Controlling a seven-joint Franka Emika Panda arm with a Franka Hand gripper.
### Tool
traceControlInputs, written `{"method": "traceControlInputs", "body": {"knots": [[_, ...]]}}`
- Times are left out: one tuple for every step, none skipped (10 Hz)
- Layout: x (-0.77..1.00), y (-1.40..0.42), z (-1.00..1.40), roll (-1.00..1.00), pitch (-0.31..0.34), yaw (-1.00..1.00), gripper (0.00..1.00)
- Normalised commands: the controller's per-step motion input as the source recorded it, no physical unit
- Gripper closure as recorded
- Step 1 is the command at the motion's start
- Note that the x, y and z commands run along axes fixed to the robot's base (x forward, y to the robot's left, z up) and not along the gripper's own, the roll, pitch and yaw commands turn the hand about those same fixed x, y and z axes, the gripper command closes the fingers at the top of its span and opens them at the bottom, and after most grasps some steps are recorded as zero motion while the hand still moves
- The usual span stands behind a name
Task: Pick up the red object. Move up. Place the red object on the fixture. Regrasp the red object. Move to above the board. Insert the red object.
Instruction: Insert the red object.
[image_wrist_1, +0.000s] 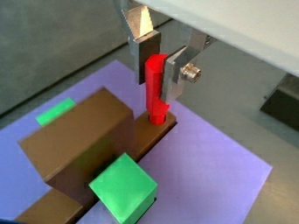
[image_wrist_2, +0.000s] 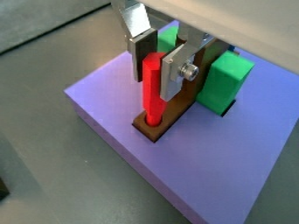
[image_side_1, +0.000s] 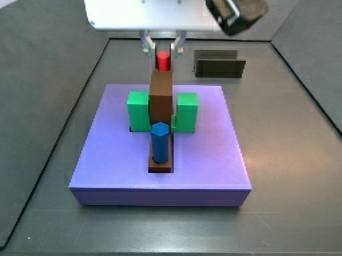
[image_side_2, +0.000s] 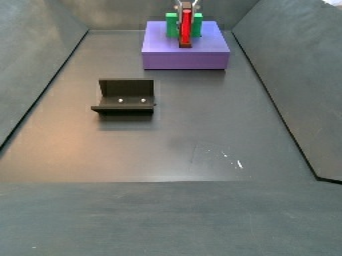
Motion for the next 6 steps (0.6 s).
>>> {"method": "traceControlInputs", "body": {"knots": [[0.0,0.01,-0.34,-0.01,-0.009,0.0,1.0],[0.0,0.01,-0.36,0.0,-0.02,0.0,1.0],[0.0,0.05,-0.37,0.0,-0.011,0.0,1.0],[0.0,0.06,-0.37,0.02,0.0,0.0,1.0],[0.0,0.0,-0.11,0.04,0.0,0.0,1.0],[0.0,0.0,0.0,0.0,0.0,0.0,1.0]]}}
